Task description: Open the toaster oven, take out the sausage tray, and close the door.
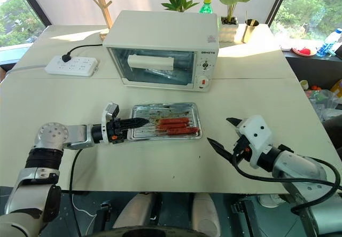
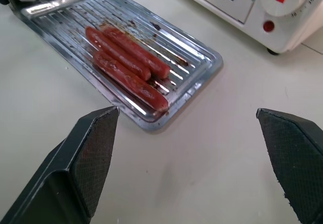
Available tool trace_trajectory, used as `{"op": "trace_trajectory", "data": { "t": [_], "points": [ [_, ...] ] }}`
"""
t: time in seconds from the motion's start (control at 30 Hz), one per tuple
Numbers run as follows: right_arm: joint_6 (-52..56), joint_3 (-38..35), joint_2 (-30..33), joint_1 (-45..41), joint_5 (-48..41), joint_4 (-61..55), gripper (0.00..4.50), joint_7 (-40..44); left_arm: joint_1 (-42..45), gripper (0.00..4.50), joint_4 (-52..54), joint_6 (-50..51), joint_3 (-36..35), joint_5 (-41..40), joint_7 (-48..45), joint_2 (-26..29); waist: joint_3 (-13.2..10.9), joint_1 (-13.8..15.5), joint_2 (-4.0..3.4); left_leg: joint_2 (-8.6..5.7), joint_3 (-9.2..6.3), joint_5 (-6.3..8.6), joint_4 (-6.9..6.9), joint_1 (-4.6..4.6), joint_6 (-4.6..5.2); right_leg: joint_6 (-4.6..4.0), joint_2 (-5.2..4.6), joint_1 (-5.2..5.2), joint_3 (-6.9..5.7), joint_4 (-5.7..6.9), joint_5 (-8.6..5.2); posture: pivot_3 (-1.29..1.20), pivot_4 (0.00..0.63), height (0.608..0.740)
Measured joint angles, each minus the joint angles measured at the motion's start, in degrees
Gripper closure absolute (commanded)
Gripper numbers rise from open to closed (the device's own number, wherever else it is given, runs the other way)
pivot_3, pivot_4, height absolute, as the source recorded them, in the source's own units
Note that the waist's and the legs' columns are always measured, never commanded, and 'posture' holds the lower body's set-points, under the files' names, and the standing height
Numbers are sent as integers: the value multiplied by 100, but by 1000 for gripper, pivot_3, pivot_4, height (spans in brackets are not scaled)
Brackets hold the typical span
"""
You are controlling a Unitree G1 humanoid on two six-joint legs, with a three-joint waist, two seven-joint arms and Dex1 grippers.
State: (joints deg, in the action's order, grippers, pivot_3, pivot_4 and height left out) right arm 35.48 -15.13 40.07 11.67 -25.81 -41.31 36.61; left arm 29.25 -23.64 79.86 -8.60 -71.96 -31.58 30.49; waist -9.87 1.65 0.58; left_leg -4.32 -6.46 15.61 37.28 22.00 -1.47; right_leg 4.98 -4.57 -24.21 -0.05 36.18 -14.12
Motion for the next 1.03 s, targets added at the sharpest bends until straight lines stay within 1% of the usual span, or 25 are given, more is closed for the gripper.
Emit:
{"op": "trace_trajectory", "data": {
  "t": [0.17,0.3,0.43,0.5,0.57,0.63,0.73,0.9,1.03],
  "points": [
    [-214,322,-1,-331,99,470,0,100,-341,18,246,-39,-453,229,6,426,1,-151,2,7,1,-3,-10,-15,-4,-7,4,2,2,1,4,0,150,740],
    [-378,547,11,-637,110,782,0,287,-1018,18,1021,-489,-629,529,-277,925,2,-260,4,17,8,-2,-31,-37,-5,-10,6,11,6,1,3,0,150,740],
    [-343,624,60,-1054,-36,1153,0,592,-1939,18,1863,-1591,-665,1273,-865,1641,0,-277,0,27,15,-1,-40,-51,-6,-37,6,15,6,0,-4,0,150,740],
    [-294,606,184,-1272,-218,1324,0,837,-2439,18,2216,-2243,-736,1786,-1234,2000,-5,-243,-5,27,15,-1,-40,-47,-6,-43,4,16,6,-7,-5,0,150,740],
    [-225,569,343,-1482,-406,1482,0,1117,-2712,18,2442,-2778,-885,2178,-1579,2241,-16,-203,-2,27,19,-1,-34,-32,-5,-43,-5,12,2,-12,-5,0,150,740],
    [-105,550,497,-1769,-644,1668,0,1432,-2805,18,2730,-3279,-1054,2445,-1969,2489,-19,-113,-1,27,23,-1,-19,2,-5,-42,-12,-8,-6,-18,-3,0,150,740],
    [52,531,795,-2190,-946,1922,0,1899,-2810,18,3045,-3757,-1322,2701,-2464,2932,-20,-67,-3,24,24,1,-13,39,-1,-40,-21,-32,-15,-28,-1,0,150,740],
    [171,529,1302,-2517,-1161,2294,0,2668,-2620,18,3346,-4202,-1516,2933,-3097,3397,-23,-91,-8,24,30,19,-26,42,30,-35,-22,-33,-19,-45,2,0,150,740],
    [162,567,1505,-2676,-1152,2592,0,3101,-2378,18,3425,-4422,-1511,3069,-3407,3519,-30,-111,-20,25,35,23,-31,43,36,-21,-20,-33,-19,-61,10,0,150,740]
  ]
}}
